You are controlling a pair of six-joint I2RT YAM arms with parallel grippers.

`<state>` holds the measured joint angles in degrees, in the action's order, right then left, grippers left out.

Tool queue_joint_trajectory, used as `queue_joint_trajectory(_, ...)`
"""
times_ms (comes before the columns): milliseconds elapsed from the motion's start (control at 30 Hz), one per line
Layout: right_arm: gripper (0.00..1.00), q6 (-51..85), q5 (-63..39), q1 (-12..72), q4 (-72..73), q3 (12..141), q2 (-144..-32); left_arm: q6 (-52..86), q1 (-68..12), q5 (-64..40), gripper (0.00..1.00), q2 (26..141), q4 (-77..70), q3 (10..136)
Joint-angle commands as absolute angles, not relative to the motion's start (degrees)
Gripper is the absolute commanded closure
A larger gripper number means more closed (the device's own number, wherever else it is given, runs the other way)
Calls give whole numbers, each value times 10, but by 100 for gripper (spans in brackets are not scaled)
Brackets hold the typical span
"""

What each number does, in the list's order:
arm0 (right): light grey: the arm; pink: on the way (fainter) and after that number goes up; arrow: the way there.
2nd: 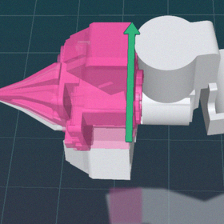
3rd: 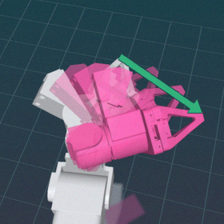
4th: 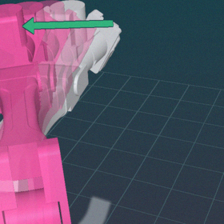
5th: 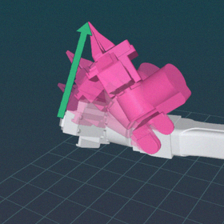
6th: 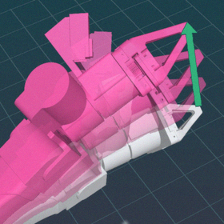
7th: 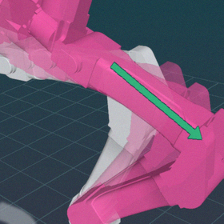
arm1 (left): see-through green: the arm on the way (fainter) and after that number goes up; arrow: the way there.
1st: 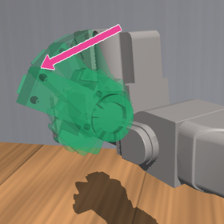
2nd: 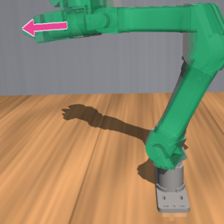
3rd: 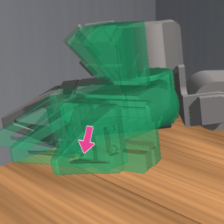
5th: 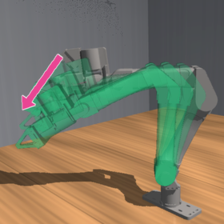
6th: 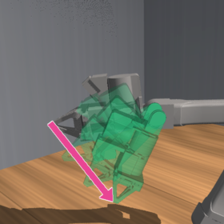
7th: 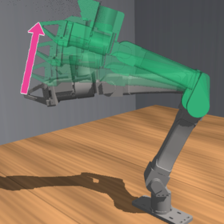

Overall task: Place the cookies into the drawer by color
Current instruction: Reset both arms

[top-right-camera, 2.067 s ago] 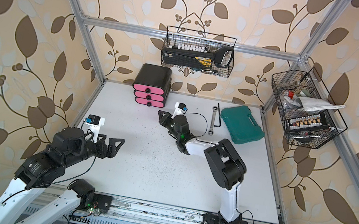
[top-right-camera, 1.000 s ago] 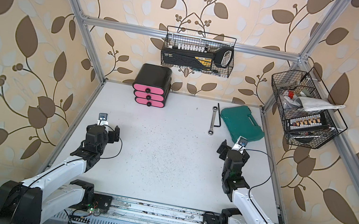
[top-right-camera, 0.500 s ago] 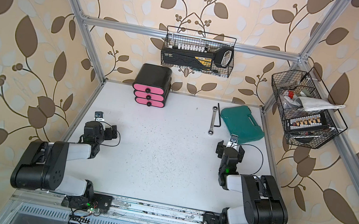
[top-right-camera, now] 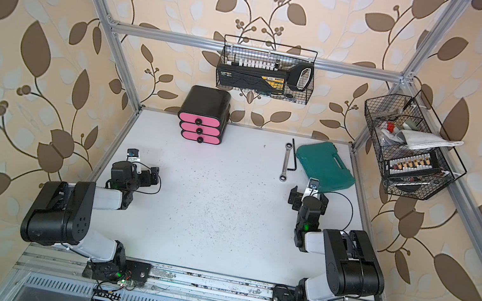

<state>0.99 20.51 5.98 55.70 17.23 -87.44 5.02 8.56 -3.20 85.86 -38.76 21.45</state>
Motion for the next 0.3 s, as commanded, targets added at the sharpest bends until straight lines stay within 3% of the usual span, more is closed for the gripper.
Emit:
queue_joint_trajectory(0, 1, 6, 197, 58, 559, 184, -878, 54, 82, -43, 2, 853, -409, 228)
queue_joint_trajectory(267, 1, 8, 196, 56, 558, 182, -875, 54, 81, -41, 2, 853, -408, 228)
